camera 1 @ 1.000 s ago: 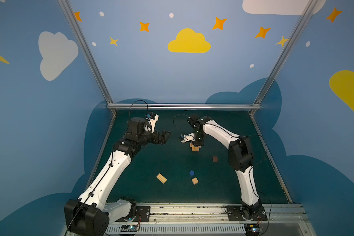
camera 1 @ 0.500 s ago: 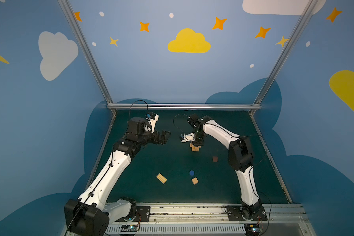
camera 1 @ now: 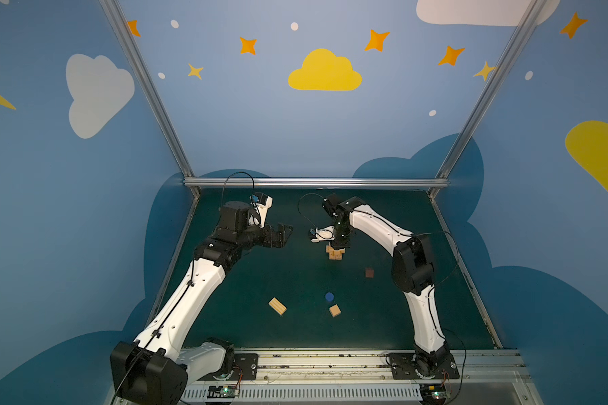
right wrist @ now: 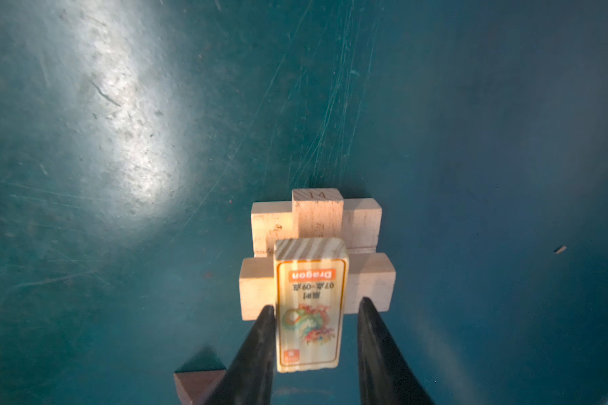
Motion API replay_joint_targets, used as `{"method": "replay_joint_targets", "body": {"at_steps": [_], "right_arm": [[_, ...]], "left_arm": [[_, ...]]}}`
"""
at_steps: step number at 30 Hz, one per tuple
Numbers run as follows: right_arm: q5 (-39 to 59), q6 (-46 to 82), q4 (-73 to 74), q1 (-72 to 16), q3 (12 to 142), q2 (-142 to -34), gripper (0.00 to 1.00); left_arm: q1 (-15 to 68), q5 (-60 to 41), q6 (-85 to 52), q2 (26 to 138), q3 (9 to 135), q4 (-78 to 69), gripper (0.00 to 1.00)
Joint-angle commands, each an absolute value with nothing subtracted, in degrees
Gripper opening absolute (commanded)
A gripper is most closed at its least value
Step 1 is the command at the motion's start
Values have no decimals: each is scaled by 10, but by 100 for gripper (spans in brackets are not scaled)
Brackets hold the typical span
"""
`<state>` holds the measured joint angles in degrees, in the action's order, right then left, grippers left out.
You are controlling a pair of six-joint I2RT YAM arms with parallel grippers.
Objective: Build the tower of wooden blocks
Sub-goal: 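Set the printed block upright on the stack and open the right gripper, then raise the right gripper and swing it toward the loose pale plank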
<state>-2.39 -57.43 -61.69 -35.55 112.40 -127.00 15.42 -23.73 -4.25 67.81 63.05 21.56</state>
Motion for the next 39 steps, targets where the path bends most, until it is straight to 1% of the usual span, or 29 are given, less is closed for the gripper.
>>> {"method": "replay_joint_targets", "body": {"at_steps": [1,6,9,10,19,24,28,30,35,39], "right_arm": [[-17,-571,-637,-354,1138,-1279,34],[-13,-572,-637,-355,1138,-1268,38],[-16,-570,-640,-360,1139,-1258,50],[-17,-570,-643,-362,1138,-1254,52],[-34,-541,-630,-387,1137,-1202,54],[-34,-507,-610,-406,1120,-1148,54],[-62,-494,-565,-433,1070,-1094,55],[-79,-490,-536,-449,1034,-1060,55],[-96,-446,-429,-488,923,-957,55],[-103,-395,-346,-521,836,-889,56]], "left_arm": [[154,-243,-36,668,625,202,100],[154,-243,-36,668,625,201,100],[154,-242,-36,668,625,201,100],[154,-243,-36,667,625,201,100],[153,-229,-30,649,621,197,100],[153,-208,-36,630,614,186,100],[153,-187,-67,613,613,185,100],[153,-194,-100,607,607,184,100],[154,-222,-186,576,542,182,100],[154,-219,-195,537,504,228,100]]}}
